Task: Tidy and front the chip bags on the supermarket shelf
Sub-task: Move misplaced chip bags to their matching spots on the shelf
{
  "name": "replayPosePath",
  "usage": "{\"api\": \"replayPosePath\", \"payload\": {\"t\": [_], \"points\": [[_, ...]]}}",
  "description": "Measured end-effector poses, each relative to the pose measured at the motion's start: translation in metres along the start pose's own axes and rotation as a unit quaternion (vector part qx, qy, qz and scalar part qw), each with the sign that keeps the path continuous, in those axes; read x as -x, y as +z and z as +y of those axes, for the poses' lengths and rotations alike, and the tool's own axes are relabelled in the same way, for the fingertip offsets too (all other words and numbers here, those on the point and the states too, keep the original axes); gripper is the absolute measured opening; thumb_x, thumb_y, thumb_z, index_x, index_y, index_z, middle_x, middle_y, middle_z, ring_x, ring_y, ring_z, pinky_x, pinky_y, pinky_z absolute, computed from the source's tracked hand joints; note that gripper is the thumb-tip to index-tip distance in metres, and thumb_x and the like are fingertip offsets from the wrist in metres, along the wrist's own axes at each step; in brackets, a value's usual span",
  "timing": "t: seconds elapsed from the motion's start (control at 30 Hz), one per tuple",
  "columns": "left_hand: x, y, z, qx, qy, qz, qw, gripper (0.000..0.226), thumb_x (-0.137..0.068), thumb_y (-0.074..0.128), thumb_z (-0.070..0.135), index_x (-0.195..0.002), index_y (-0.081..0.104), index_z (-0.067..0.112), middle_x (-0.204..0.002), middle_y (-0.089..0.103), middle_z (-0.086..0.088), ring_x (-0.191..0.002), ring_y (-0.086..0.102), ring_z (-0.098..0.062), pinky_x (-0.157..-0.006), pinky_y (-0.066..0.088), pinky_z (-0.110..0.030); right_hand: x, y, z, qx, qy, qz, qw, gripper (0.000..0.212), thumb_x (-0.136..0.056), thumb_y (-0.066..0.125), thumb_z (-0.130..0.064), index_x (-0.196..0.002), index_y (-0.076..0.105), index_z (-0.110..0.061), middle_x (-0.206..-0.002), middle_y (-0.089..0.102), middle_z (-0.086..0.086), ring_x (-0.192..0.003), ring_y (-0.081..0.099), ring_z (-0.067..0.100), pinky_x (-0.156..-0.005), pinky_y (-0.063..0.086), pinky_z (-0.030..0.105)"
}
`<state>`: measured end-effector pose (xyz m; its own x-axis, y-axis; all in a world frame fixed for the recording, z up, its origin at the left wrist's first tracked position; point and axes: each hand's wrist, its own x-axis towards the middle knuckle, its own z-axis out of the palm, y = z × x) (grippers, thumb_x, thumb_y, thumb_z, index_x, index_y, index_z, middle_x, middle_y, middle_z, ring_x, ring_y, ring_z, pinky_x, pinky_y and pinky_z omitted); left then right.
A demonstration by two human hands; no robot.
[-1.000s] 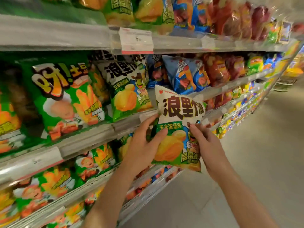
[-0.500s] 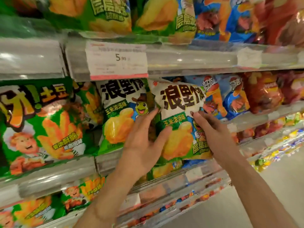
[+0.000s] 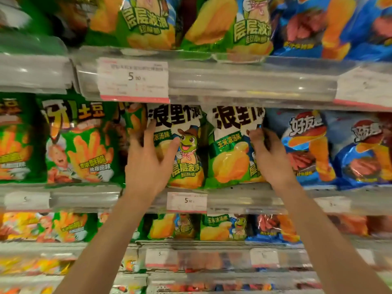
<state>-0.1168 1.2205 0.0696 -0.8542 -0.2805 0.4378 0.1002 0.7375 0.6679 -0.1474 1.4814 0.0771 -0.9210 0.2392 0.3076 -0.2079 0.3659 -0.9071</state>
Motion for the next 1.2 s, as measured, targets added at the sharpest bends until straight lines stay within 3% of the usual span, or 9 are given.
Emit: {"api": "replayPosePath", "payload": {"t": [0.13, 0.33, 0.43, 0.53, 0.63, 0.73, 0.83, 1.07, 1.2], "points": [[0.0, 0.0, 0.006, -0.03, 0.011, -0.027, 0.999, 0.081, -0.091, 0.038, 0.074, -0.16, 0.011, 0.043, -0.165, 0.024, -0.014, -0.141, 0.043, -0.046, -0.109, 0.041, -0.058, 0.005, 0.007, 0.003, 0.006, -0.013, 0.03, 0.999, 0.047, -0.103, 0.047, -0.045, -0.144, 0.046, -0.022, -0.124, 0.059, -0.009, -0.118, 0.053, 0.011, -0.098, 0.04, 0.028], [0.002, 0.003, 0.003, 0.025, 0.037, 0.044, 0.998, 0.08, -0.091, 0.054, 0.067, -0.158, 0.022, 0.039, -0.151, 0.037, -0.014, -0.132, 0.049, -0.038, -0.096, 0.052, -0.052, 0.01, 0.016, 0.007, 0.016, -0.051, 0.089, 0.995, 0.045, -0.105, 0.046, -0.041, -0.141, 0.045, -0.016, -0.127, 0.06, -0.005, -0.122, 0.056, 0.019, -0.097, 0.042, 0.03], [0.0, 0.008, 0.001, 0.012, 0.027, 0.041, 0.999, 0.079, -0.093, 0.05, 0.069, -0.159, 0.018, 0.04, -0.156, 0.032, -0.015, -0.136, 0.047, -0.039, -0.096, 0.051, -0.054, 0.01, 0.017, 0.009, 0.072, -0.061, 0.088, 0.992, 0.059, -0.1, 0.04, -0.053, -0.145, 0.043, -0.015, -0.138, 0.056, 0.006, -0.128, 0.053, 0.027, -0.105, 0.045, 0.043], [-0.003, 0.011, -0.003, -0.017, 0.04, 0.047, 0.998, 0.079, -0.094, 0.046, 0.071, -0.159, 0.017, 0.038, -0.159, 0.03, -0.017, -0.142, 0.04, -0.039, -0.102, 0.05, -0.057, 0.019, 0.014, 0.0, 0.159, -0.141, 0.12, 0.97, 0.067, -0.1, 0.036, -0.055, -0.151, 0.036, -0.011, -0.151, 0.04, 0.016, -0.139, 0.042, 0.033, -0.114, 0.038, 0.05], [-0.005, 0.013, -0.005, -0.055, 0.077, 0.072, 0.993, 0.077, -0.096, 0.043, 0.069, -0.16, 0.021, 0.032, -0.163, 0.025, -0.023, -0.147, 0.03, -0.041, -0.111, 0.042, -0.059, 0.03, 0.022, -0.003, 0.3, -0.232, 0.084, 0.921, 0.071, -0.102, 0.034, -0.057, -0.158, 0.026, -0.014, -0.165, 0.019, 0.019, -0.154, 0.018, 0.033, -0.124, 0.02, 0.049], [-0.004, 0.016, -0.008, -0.1, 0.137, 0.079, 0.982, 0.074, -0.098, 0.04, 0.066, -0.161, 0.025, 0.029, -0.171, 0.009, -0.019, -0.156, 0.014, -0.038, -0.12, 0.025, -0.058, 0.031, 0.033, 0.003, 0.386, -0.222, 0.06, 0.894, 0.075, -0.101, 0.029, -0.064, -0.161, 0.019, -0.021, -0.17, 0.002, 0.016, -0.157, 0.004, 0.032, -0.125, 0.012, 0.054], [-0.004, 0.021, -0.012, -0.163, 0.189, 0.067, 0.966, 0.071, -0.101, 0.033, 0.065, -0.161, 0.028, 0.027, -0.172, 0.009, -0.013, -0.159, 0.005, -0.032, -0.124, 0.016, -0.054, 0.03, 0.039, 0.005, 0.401, -0.195, 0.072, 0.892, 0.075, -0.1, 0.027, -0.066, -0.161, 0.016, -0.025, -0.17, -0.004, 0.014, -0.157, 0.0, 0.033, -0.124, 0.011, 0.057], [-0.006, 0.024, -0.015, -0.159, 0.181, 0.054, 0.969, 0.07, -0.101, 0.033, 0.064, -0.161, 0.028, 0.028, -0.172, 0.012, -0.011, -0.16, 0.005, -0.03, -0.124, 0.021, -0.055, 0.029, 0.045, 0.008, 0.397, -0.192, 0.095, 0.892, 0.075, -0.1, 0.028, -0.066, -0.161, 0.018, -0.023, -0.17, -0.001, 0.014, -0.157, 0.001, 0.032, -0.125, 0.009, 0.056], [-0.004, 0.021, -0.013, -0.145, 0.18, 0.054, 0.971, 0.071, -0.1, 0.034, 0.065, -0.159, 0.032, 0.027, -0.172, 0.013, -0.011, -0.16, 0.005, -0.029, -0.123, 0.018, -0.054, 0.03, 0.042, 0.005, 0.344, -0.196, 0.092, 0.914, 0.078, -0.1, 0.026, -0.066, -0.161, 0.018, -0.018, -0.17, 0.001, 0.014, -0.157, 0.002, 0.03, -0.126, 0.009, 0.053]]}}
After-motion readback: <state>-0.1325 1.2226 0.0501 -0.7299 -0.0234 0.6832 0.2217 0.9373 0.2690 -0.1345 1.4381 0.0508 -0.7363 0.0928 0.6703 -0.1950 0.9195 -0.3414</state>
